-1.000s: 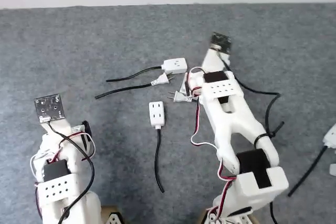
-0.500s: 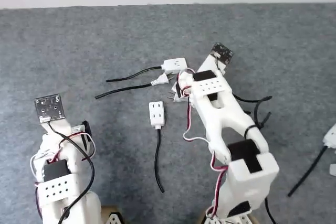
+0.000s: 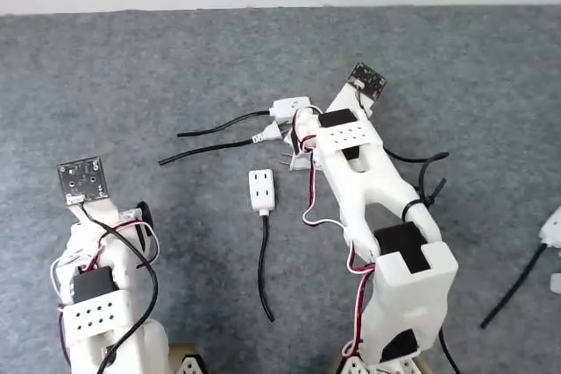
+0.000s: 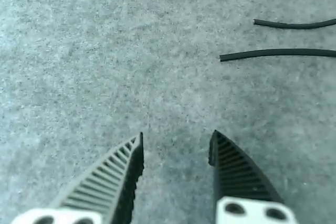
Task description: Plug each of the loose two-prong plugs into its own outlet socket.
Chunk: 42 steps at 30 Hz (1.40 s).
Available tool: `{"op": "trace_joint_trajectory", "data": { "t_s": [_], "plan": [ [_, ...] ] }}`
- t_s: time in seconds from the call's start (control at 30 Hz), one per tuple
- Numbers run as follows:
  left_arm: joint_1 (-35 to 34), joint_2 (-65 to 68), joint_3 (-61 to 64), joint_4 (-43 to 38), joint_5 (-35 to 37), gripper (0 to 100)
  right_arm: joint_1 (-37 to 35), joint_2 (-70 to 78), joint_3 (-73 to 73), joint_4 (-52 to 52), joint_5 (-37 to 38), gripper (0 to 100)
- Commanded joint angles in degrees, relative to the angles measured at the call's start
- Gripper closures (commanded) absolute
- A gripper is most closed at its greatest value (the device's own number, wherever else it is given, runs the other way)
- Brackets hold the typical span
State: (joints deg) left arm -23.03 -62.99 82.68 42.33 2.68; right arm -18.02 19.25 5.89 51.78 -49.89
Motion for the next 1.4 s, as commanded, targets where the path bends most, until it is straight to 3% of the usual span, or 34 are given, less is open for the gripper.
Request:
{"op": "trace_joint_trajectory", "data": {
  "t_s": [0.0, 0.3, 0.73, 1.07, 1.37],
  "plan": [
    [-0.18, -0.79, -0.13, -0.88, -0.44, 80, 0.31, -0.48, -3.16, 0.75, -0.79, 87.6],
    [-0.09, -0.79, -0.13, -0.79, -3.25, 80, 0.75, 3.12, -4.22, 1.01, -0.53, 87.5],
    [0.0, -0.79, -0.13, 0.0, -3.43, 80, 2.33, -1.19, -8.62, 12.7, -0.44, 87.5],
    [0.0, -0.79, -0.13, 0.0, -3.52, 80, 2.24, 4.53, -8.79, 7.16, -0.62, 87.5],
    [0.0, -0.79, -0.13, 0.0, -3.52, 80, 2.51, 5.41, -10.9, 8.22, -0.62, 87.5]
  ]
}}
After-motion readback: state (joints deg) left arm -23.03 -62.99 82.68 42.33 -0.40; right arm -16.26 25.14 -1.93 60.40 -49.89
